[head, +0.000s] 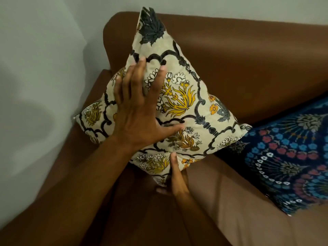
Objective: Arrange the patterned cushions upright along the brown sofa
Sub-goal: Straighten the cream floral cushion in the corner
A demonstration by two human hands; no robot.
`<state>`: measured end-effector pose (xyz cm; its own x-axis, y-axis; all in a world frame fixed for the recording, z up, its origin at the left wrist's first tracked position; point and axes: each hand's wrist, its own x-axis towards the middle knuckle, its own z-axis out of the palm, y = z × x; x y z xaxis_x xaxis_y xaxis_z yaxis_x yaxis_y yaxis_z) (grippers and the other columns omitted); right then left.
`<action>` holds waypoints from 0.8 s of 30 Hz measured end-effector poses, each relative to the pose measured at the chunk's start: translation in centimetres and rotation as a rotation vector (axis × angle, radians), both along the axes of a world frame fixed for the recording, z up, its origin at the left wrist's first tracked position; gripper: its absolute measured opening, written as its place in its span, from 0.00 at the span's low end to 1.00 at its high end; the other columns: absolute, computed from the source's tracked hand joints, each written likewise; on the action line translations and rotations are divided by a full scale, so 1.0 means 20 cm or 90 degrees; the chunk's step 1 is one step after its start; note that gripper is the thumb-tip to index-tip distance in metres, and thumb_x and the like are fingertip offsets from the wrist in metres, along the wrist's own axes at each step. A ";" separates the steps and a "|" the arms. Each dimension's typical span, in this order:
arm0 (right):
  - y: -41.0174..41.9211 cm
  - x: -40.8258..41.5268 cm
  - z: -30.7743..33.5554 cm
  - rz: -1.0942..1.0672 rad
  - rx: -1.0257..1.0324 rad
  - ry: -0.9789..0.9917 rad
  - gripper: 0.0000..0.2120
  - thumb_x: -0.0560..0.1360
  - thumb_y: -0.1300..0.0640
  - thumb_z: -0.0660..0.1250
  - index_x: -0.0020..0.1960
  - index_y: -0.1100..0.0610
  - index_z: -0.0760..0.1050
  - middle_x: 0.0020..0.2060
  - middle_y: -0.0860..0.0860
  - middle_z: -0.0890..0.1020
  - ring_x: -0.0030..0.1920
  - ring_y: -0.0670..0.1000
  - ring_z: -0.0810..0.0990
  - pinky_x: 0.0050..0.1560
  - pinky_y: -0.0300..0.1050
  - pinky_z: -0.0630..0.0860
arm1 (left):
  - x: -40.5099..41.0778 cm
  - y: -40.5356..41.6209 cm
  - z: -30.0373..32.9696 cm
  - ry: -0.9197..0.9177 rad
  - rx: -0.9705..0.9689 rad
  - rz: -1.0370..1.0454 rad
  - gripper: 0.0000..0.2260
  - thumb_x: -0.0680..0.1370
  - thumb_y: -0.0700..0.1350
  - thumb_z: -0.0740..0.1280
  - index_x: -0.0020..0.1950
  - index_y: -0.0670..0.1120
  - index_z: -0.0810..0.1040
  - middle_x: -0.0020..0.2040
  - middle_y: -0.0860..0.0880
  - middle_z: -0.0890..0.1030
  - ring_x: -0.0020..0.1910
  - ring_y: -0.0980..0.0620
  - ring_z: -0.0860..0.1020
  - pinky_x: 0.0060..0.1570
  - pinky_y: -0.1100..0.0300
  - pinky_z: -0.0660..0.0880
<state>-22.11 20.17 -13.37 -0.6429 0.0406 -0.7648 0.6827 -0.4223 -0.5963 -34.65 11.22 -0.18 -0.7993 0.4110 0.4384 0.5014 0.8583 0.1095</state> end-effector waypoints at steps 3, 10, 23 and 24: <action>0.00 0.00 -0.03 -0.036 0.011 -0.003 0.74 0.35 0.17 0.69 0.75 0.53 0.71 0.68 0.58 0.80 0.65 0.63 0.80 0.49 0.55 0.84 | 0.00 0.02 0.01 0.014 -0.001 0.024 0.57 0.63 0.83 0.63 0.82 0.48 0.61 0.81 0.33 0.59 0.80 0.33 0.59 0.74 0.31 0.57; -0.01 0.00 -0.04 -0.020 0.005 -0.012 0.69 0.41 0.14 0.66 0.76 0.48 0.69 0.71 0.53 0.78 0.64 0.57 0.80 0.25 0.34 0.77 | 0.06 0.03 0.01 0.004 0.015 0.066 0.57 0.63 0.82 0.63 0.83 0.49 0.59 0.81 0.34 0.59 0.81 0.34 0.58 0.76 0.32 0.55; 0.19 0.04 -0.05 -0.056 0.018 -0.013 0.33 0.66 0.37 0.78 0.65 0.53 0.78 0.58 0.54 0.86 0.51 0.54 0.87 0.42 0.53 0.84 | 0.21 0.09 -0.07 -0.044 0.016 0.157 0.54 0.67 0.76 0.68 0.84 0.50 0.54 0.82 0.35 0.54 0.82 0.34 0.53 0.76 0.30 0.54; 0.26 0.08 -0.06 -0.093 0.000 -0.013 0.30 0.68 0.45 0.79 0.66 0.56 0.77 0.57 0.55 0.87 0.48 0.51 0.87 0.44 0.53 0.83 | 0.25 0.13 -0.07 -0.046 0.032 0.167 0.52 0.69 0.73 0.69 0.84 0.49 0.54 0.82 0.34 0.53 0.81 0.33 0.52 0.77 0.30 0.53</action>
<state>-20.42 25.42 -14.54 -0.6143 0.1326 -0.7778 0.6263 -0.5177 -0.5829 -29.64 13.83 -1.61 -0.9056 0.1647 0.3908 0.2515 0.9505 0.1823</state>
